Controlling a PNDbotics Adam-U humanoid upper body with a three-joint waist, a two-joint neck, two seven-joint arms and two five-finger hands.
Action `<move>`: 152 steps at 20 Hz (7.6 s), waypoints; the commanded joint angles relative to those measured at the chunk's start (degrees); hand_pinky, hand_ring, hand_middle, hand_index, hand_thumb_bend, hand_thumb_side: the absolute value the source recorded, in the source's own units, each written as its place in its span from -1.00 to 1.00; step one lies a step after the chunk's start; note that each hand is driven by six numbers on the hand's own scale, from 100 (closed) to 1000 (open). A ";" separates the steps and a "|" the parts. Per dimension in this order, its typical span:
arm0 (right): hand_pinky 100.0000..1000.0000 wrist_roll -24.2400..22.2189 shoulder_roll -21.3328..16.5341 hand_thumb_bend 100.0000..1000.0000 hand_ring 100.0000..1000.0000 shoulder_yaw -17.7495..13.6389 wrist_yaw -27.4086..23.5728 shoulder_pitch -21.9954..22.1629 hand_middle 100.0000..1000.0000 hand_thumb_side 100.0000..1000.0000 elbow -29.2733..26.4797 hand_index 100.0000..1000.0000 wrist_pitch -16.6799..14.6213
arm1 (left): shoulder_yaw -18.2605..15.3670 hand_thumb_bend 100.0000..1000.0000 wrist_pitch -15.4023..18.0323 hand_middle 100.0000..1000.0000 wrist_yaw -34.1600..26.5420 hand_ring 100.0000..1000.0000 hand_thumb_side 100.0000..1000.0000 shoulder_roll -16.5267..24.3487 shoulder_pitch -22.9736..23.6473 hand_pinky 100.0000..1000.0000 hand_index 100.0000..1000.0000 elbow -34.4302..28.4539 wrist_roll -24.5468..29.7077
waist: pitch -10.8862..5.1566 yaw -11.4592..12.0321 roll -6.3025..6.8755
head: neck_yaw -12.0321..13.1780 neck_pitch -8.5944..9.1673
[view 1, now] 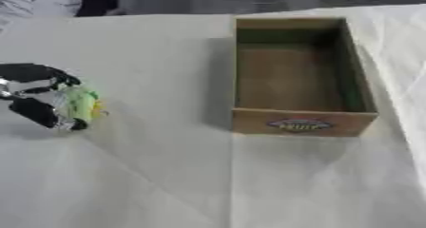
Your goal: Pick up objects on the table and place them in the box.
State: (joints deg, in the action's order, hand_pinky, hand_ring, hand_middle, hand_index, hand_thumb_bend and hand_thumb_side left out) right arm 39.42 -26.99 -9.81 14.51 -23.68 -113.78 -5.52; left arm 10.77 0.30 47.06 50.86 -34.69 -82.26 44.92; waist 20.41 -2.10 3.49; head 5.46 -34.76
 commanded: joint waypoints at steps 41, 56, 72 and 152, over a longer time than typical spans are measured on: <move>0.55 0.61 -1.47 -1.00 0.63 -0.20 -0.74 -0.32 0.26 1.00 -0.81 0.42 0.02 | 1.63 -1.00 -1.03 -0.13 16.36 -0.03 0.01 -0.30 -3.17 -0.37 0.22 0.39 -15.96 | -0.84 0.10 -0.22 | 0.12 0.81; 0.55 0.41 -1.87 -1.00 0.62 -0.21 -0.89 0.22 0.26 1.00 -0.81 0.42 -0.03 | 1.23 -1.00 -3.66 -0.35 13.25 -0.20 0.07 -1.26 -8.30 -0.57 -0.01 -6.61 -19.44 | -2.45 0.02 0.48 | -1.07 -0.45; 0.54 -0.42 -1.67 -1.00 0.62 0.40 -1.45 -0.68 0.26 1.00 -0.81 0.42 -0.48 | 3.02 -1.00 -2.05 -0.37 16.54 -0.26 0.16 -17.35 -25.88 -0.65 -0.02 -6.69 -16.96 | -3.51 -1.45 1.08 | 0.22 -1.72; 0.54 -0.88 0.69 -1.00 0.62 1.35 -3.79 -6.02 0.25 1.00 -0.81 0.41 -1.32 | 4.59 0.18 6.93 0.54 35.85 0.67 1.00 -39.42 -32.54 0.42 0.83 4.27 -15.07 | -0.64 -6.54 1.22 | 6.21 1.94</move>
State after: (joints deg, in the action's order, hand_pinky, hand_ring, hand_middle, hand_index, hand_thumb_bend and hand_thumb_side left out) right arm 38.30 -25.00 -7.98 10.72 -29.28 -113.78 -6.89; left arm 16.35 8.19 84.44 9.91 -66.33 -75.00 31.32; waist 21.31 -8.53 5.20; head 11.97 -32.67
